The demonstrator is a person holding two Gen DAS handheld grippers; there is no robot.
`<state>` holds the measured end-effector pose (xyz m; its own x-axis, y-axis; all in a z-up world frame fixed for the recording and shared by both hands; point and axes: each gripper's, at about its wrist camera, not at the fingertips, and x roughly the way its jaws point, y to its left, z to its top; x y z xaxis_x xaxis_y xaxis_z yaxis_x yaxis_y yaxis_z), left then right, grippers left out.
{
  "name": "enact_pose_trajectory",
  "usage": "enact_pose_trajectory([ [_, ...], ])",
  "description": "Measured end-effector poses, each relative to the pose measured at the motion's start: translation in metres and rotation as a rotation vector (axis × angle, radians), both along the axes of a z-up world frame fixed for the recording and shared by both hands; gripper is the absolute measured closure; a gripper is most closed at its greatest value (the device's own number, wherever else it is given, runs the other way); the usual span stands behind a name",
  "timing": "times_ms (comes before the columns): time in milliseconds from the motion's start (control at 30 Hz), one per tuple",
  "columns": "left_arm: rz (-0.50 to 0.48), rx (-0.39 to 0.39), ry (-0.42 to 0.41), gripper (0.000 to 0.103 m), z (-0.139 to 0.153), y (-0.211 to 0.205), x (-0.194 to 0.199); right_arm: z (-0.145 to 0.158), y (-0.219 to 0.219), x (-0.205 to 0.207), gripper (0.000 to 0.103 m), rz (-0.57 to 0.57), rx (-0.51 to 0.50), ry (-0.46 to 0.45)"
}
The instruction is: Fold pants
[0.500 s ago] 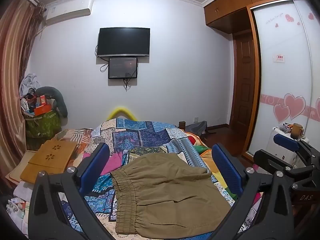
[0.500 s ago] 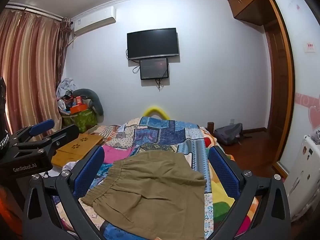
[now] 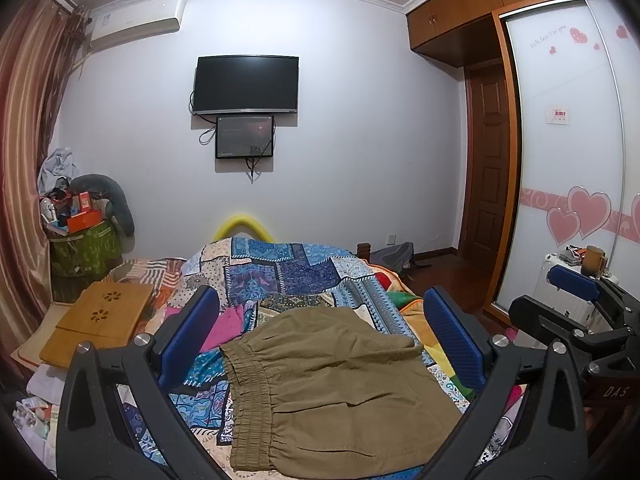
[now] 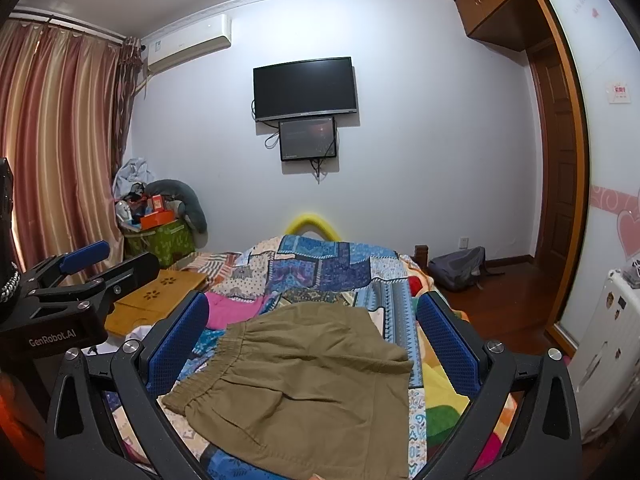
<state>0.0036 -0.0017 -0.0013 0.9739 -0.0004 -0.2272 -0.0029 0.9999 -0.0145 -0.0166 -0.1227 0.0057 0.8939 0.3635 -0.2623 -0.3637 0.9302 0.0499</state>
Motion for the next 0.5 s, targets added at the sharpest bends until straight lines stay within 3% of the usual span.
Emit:
enact_pose_trajectory([
  [500, -0.002, 0.003, 0.0, 0.0, -0.0017, 0.0002, -0.0019, -0.0009, -0.0012, 0.0009, 0.0, 0.0, 0.004, 0.007],
])
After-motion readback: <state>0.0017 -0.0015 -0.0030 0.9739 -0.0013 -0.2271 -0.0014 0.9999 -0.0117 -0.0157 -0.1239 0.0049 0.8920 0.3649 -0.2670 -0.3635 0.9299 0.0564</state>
